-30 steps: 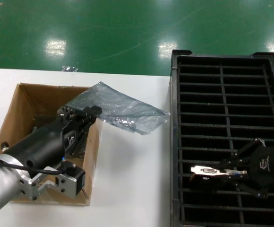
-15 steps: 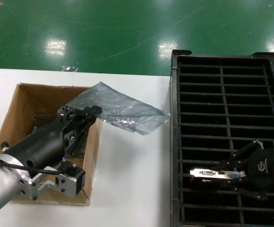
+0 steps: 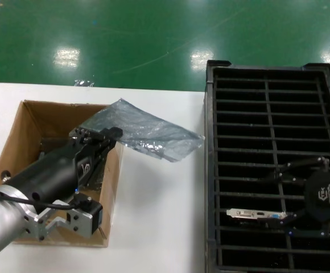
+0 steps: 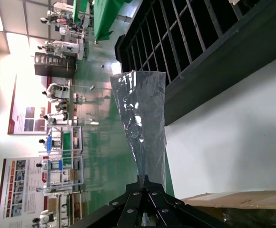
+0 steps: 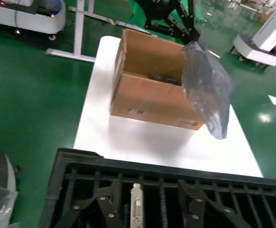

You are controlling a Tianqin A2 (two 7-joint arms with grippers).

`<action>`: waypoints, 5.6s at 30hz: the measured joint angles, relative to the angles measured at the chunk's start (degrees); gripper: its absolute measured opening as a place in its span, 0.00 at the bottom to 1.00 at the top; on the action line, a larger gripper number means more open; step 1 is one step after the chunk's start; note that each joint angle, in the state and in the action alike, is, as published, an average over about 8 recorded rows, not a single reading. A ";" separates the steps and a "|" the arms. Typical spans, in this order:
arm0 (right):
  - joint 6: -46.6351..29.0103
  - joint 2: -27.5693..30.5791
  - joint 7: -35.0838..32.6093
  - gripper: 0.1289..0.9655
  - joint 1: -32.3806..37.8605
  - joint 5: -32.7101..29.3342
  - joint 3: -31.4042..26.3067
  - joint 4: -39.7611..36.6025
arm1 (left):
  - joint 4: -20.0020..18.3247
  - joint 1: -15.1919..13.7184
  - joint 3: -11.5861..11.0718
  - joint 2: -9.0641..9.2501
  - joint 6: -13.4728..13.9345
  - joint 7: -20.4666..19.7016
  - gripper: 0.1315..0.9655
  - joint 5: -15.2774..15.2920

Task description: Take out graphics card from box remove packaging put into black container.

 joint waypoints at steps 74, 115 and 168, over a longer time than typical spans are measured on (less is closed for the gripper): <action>0.96 0.61 0.18 1.00 -0.82 0.20 0.81 1.62 | -2.40 -10.69 -13.78 28.26 22.58 -44.64 0.50 30.13; 26.83 -11.08 -3.26 1.00 -16.24 5.50 7.79 0.71 | 4.74 -1.09 -14.15 29.56 -2.74 -23.66 1.00 14.30; 69.60 -30.39 -8.95 1.00 -41.71 14.26 19.33 -0.79 | 18.89 9.92 -6.03 20.22 -28.14 -16.70 1.00 -49.67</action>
